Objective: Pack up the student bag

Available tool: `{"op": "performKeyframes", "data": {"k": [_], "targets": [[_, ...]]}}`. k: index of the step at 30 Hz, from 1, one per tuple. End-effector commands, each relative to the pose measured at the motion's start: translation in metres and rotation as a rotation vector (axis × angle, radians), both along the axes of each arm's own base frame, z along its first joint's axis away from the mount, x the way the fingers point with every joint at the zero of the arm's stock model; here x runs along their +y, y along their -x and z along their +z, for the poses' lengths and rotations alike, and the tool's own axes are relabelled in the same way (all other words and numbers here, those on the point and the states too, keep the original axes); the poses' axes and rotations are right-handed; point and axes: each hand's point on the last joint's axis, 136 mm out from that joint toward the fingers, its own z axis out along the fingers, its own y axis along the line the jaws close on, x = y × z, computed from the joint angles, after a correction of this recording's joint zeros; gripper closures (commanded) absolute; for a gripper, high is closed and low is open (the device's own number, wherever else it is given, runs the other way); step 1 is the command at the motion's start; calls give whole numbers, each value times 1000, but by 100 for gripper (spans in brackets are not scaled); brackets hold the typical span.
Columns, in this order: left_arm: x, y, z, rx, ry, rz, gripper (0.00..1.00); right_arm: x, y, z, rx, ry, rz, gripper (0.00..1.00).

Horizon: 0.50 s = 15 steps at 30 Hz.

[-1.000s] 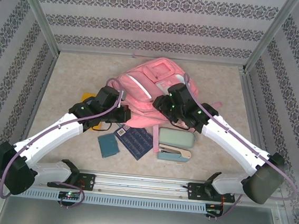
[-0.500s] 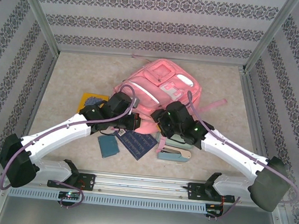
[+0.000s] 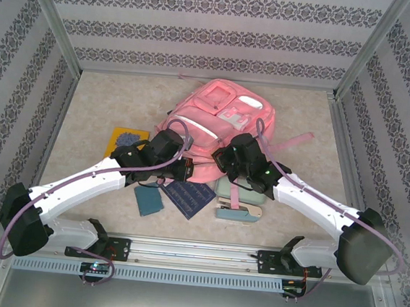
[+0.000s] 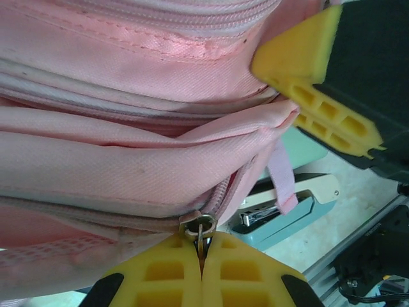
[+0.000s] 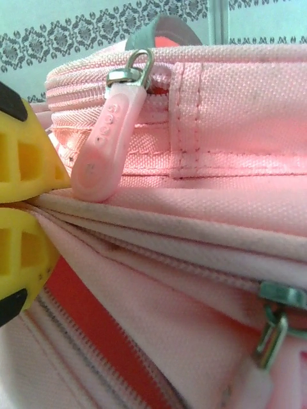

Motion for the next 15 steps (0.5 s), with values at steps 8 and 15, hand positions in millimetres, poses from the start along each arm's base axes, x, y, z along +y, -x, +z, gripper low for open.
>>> {"op": "performKeyframes", "data": {"k": [8, 15], "targets": [[25, -5, 7, -65, -48, 10, 100, -31, -15, 18, -123, 117, 98, 100], [48, -16, -11, -26, -64, 68, 100, -44, -19, 31, -174, 146, 174, 100]]}}
